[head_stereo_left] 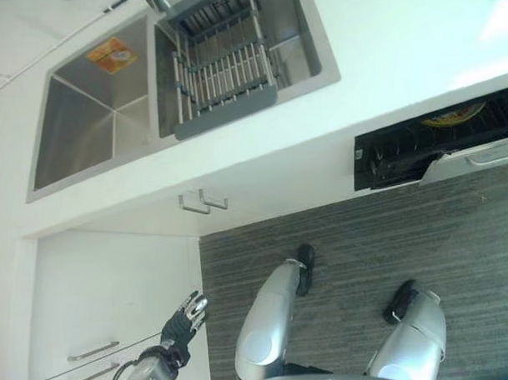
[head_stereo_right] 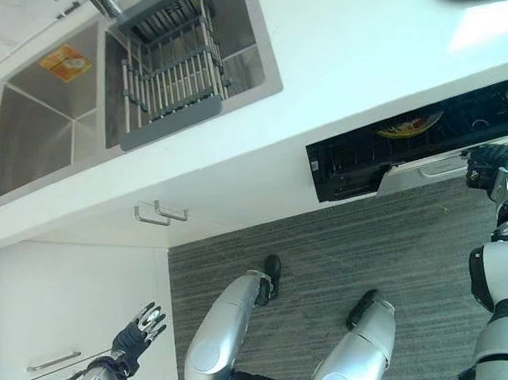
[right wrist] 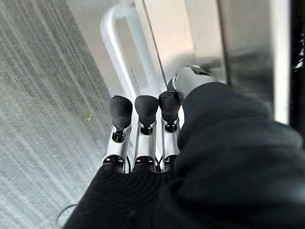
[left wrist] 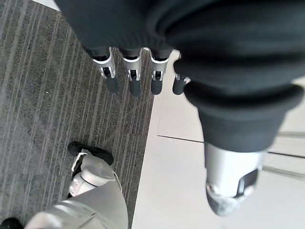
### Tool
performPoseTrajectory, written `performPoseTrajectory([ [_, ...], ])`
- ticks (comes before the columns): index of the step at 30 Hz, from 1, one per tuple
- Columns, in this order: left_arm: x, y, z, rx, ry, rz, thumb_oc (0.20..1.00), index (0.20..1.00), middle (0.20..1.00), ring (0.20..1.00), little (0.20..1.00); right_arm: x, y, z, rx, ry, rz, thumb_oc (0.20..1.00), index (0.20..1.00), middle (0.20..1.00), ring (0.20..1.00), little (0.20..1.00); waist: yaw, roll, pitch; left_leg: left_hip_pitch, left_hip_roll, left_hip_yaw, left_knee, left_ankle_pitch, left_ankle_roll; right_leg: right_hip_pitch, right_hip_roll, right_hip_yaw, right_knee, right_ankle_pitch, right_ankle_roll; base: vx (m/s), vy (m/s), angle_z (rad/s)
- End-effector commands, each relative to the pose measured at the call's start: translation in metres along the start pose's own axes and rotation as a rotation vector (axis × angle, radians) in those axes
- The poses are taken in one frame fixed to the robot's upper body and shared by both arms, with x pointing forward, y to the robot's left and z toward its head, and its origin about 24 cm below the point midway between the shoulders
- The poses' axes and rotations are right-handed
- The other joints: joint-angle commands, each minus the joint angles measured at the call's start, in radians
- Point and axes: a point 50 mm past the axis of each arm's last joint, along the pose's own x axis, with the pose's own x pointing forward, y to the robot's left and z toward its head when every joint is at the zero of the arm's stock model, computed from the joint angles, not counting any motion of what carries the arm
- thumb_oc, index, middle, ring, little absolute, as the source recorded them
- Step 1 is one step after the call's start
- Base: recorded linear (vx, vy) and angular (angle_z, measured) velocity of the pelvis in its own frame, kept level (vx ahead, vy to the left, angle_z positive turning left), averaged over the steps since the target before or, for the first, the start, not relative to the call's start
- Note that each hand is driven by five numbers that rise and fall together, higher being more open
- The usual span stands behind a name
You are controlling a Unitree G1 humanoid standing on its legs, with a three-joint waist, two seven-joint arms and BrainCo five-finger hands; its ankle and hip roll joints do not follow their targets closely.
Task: Place the dishes in the dishwasher.
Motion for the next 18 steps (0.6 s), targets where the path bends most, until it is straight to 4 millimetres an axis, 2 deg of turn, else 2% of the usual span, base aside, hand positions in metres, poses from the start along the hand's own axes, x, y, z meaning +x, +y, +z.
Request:
performPoseTrajectory([
  [1, -0.009, 0.015, 0.014, 0.064, -0.011, 0.004, 1.000, 1.000, 1.000, 1.000, 1.000, -0.028, 0.020, 0.100, 0.074, -0.375, 0.085, 0.200, 0.200, 0.200, 0.200, 0.200, 0.081, 0.005, -0.017, 0.027, 0.059, -0.003, -0.023, -0.043, -0.055, 0.014, 0.003, 0.034, -0.018, 0.004, 0.017, 0.06, 0.040, 0.31],
  [10, -0.016, 0.019, 0.019, 0.117, 0.012, 0.002, 1.000, 1.000, 1.000, 1.000, 1.000, -0.046, 0.018, 0.135, 0.004, -0.460, 0.024, 0.200, 0.200, 0.200, 0.200, 0.200, 0.154, -0.030, -0.002, -0.012, 0.041, -0.032, 0.021, -0.047, -0.045, 0.066, -0.021, -0.030, -0.049, 0.030, 0.027, 0.07, 0.007, 0.13],
  [14, -0.018, 0.020, 0.022, 0.137, 0.005, 0.002, 1.000, 1.000, 1.000, 1.000, 1.000, -0.052, 0.019, 0.145, 0.016, -0.477, 0.019, 0.200, 0.200, 0.200, 0.200, 0.200, 0.176, -0.043, 0.001, -0.030, 0.038, -0.044, 0.026, -0.041, -0.038, 0.065, -0.023, -0.045, -0.054, 0.042, 0.029, 0.02, -0.014, 0.03],
  [18, -0.017, 0.021, 0.031, 0.142, -0.016, 0.009, 1.000, 1.000, 1.000, 1.000, 1.000, -0.051, 0.019, 0.144, 0.018, -0.458, 0.021, 0.200, 0.200, 0.200, 0.200, 0.200, 0.183, -0.058, 0.002, -0.042, 0.039, -0.047, 0.024, -0.034, -0.032, 0.063, -0.017, -0.054, -0.069, 0.055, 0.029, -0.02, -0.012, 0.08],
])
